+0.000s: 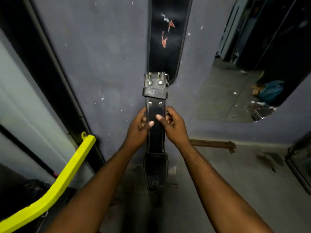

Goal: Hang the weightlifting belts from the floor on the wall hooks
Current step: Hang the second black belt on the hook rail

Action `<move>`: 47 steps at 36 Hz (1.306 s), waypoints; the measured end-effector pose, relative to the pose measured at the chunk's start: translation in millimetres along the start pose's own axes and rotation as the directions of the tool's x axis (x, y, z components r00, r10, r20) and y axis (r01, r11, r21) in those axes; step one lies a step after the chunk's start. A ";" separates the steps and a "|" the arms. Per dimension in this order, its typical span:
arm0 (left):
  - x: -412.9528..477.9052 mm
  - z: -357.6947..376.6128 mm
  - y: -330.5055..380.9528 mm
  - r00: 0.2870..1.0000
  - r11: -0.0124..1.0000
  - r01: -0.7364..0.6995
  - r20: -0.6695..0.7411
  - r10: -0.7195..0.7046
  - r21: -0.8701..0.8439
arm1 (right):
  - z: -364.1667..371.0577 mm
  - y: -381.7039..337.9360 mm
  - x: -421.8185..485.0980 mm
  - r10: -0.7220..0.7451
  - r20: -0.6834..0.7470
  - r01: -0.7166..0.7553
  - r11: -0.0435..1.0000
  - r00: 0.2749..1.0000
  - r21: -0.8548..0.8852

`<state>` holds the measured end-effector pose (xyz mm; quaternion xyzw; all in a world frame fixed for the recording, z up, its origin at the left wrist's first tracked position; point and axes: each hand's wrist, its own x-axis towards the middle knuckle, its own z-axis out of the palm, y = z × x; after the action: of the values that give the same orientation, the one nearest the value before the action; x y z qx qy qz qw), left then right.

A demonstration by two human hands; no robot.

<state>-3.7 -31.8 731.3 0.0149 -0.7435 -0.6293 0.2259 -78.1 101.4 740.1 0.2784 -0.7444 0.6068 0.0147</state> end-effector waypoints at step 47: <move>113.4 -53.4 193.0 0.912 0.949 -0.306 -0.312 0.267 -0.081 | -6.7 -119.4 79.9 0.064 0.229 -0.106 0.978 0.971 0.180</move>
<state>-36.0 -76.1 954.8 -0.0144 -0.6532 -0.6261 0.4256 -96.0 62.9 877.4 0.3124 -0.6911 0.6403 -0.1214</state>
